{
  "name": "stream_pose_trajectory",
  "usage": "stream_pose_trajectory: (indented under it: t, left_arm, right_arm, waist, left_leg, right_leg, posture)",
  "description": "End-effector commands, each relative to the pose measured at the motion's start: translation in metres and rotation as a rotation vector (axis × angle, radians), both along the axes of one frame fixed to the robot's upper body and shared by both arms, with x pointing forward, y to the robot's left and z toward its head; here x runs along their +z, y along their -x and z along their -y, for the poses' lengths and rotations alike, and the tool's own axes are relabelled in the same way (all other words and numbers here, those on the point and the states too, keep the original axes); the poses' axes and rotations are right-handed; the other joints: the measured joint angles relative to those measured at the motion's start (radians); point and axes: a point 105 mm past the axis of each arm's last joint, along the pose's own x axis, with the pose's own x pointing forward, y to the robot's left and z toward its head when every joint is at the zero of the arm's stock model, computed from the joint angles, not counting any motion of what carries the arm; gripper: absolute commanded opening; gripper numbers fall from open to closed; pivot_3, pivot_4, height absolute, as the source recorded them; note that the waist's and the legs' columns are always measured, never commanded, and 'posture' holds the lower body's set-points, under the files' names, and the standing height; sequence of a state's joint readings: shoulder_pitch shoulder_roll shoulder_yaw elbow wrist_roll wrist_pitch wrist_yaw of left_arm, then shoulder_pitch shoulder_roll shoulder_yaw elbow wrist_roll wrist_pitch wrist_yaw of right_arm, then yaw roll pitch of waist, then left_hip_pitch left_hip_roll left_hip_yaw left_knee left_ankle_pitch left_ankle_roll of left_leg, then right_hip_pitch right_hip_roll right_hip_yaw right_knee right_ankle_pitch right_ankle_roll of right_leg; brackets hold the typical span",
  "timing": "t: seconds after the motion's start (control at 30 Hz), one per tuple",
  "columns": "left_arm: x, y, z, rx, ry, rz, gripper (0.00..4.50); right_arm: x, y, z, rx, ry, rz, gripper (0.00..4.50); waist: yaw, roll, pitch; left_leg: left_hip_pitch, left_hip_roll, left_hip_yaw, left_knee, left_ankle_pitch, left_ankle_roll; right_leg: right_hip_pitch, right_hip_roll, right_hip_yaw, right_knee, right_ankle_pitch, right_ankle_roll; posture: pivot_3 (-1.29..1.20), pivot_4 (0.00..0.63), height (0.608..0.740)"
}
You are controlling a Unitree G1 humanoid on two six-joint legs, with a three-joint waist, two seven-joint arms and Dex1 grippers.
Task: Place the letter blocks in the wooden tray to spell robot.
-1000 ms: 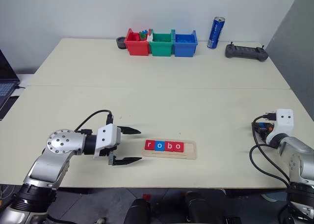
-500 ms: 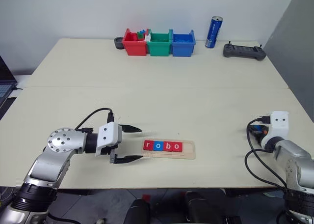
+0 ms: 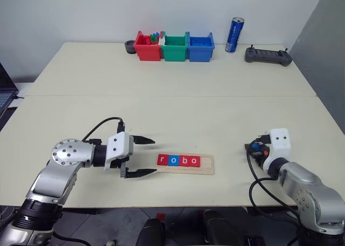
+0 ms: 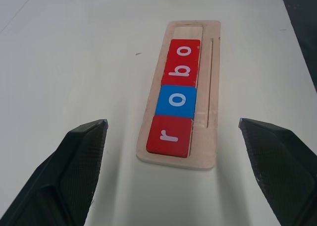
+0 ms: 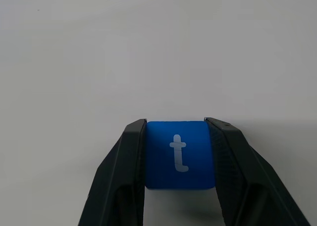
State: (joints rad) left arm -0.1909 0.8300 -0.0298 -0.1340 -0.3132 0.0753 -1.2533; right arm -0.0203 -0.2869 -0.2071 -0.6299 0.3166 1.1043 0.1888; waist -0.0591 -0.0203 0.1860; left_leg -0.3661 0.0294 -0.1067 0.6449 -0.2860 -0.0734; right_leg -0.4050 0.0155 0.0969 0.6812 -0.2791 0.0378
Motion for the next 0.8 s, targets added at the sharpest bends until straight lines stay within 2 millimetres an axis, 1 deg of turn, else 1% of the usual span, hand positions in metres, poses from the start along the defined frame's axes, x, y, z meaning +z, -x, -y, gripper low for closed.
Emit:
stream_pose_trajectory:
  t: [0.03,0.13,0.3,0.37,0.43,0.53,0.57,0.6,0.67,0.73,0.8]
  left_arm:
    - [0.010,-0.002,0.000,-0.001,0.015,0.050,4.50]
    - [0.009,0.000,0.002,-0.011,0.018,0.044,4.50]
    - [0.010,-0.002,0.006,-0.023,0.017,0.049,4.50]
    - [0.011,-0.003,0.007,-0.027,0.017,0.052,4.50]
    - [0.012,-0.003,0.007,-0.030,0.016,0.054,4.50]
    - [0.011,-0.003,0.007,-0.030,0.013,0.054,4.50]
    - [0.011,-0.003,0.007,-0.030,0.013,0.054,4.50]
    - [0.011,-0.003,0.007,-0.029,0.012,0.054,4.50]
    - [0.011,-0.003,0.007,-0.029,0.011,0.054,4.50]
    - [0.011,-0.003,0.007,-0.032,0.009,0.054,4.50]
    - [0.010,-0.003,0.007,-0.034,0.007,0.054,4.50]
  right_arm:
    - [0.006,0.009,-0.010,0.010,-0.013,0.019,1.44]
    - [0.003,0.014,-0.016,0.007,-0.030,0.008,1.44]
    - [0.004,0.015,-0.024,-0.003,-0.062,0.020,1.44]
    - [0.006,0.015,-0.027,-0.003,-0.071,0.027,2.18]
    - [0.009,0.012,-0.029,-0.015,-0.077,0.053,2.81]
    - [0.021,0.007,-0.028,-0.014,-0.077,0.110,3.88]
    - [0.027,0.006,-0.028,0.006,-0.075,0.129,4.24]
    - [0.033,0.005,-0.029,0.060,-0.065,0.142,4.48]
    - [0.037,0.008,-0.035,0.214,-0.049,0.131,4.48]
    - [0.036,0.022,-0.040,0.437,-0.004,0.077,4.48]
    - [0.036,0.031,-0.041,0.548,0.020,0.045,4.48]
  waist:
    - [0.000,0.000,0.000]
    - [0.000,0.000,0.000]
    - [0.000,0.000,0.000]
    - [0.000,0.000,0.000]
    - [-0.001,0.000,0.000]
    - [-0.001,0.000,0.000]
    - [-0.001,0.000,0.000]
    - [-0.001,0.001,0.000]
    - [-0.001,0.001,0.001]
    - [0.000,0.001,0.001]
    - [0.002,0.001,0.001]
  left_leg:
    - [0.000,0.000,0.000,0.000,0.000,0.000]
    - [0.000,0.000,0.000,0.000,0.000,0.000]
    - [0.000,0.000,0.000,0.000,0.000,0.000]
    - [0.000,0.000,0.000,0.000,0.000,0.000]
    - [0.000,0.000,0.000,0.000,0.000,0.000]
    - [0.000,0.000,0.000,0.000,0.000,0.000]
    - [0.000,0.000,0.000,0.000,0.000,0.000]
    - [0.000,0.000,0.000,0.000,0.000,0.000]
    - [0.000,0.000,0.001,0.000,0.000,0.000]
    - [0.000,0.000,0.000,0.000,0.000,0.000]
    - [0.000,0.000,0.000,0.000,0.000,0.000]
  right_leg:
    - [0.000,0.000,0.000,0.000,0.000,0.000]
    - [0.000,0.000,0.000,0.000,-0.001,0.001]
    - [0.000,0.000,0.000,0.000,-0.001,0.002]
    - [0.000,0.000,0.000,0.000,-0.001,0.002]
    - [0.000,0.000,0.000,0.000,-0.001,0.002]
    - [0.000,0.000,0.000,0.000,-0.001,0.002]
    - [0.000,0.000,0.000,0.000,-0.001,0.002]
    - [0.000,0.000,0.000,0.000,-0.001,0.002]
    - [0.000,0.000,0.000,0.000,-0.001,0.002]
    - [0.000,0.000,0.000,-0.001,-0.001,0.002]
    - [0.000,0.000,-0.001,-0.001,-0.001,0.002]
  posture:
    - [0.00,0.150,0.740]
    - [0.00,0.150,0.740]
    - [0.00,0.150,0.740]
    - [0.00,0.150,0.740]
    - [0.00,0.150,0.740]
    - [0.00,0.150,0.740]
    - [0.00,0.150,0.740]
    - [0.00,0.150,0.740]
    - [0.00,0.150,0.740]
    - [0.00,0.150,0.740]
    - [0.00,0.150,0.740]
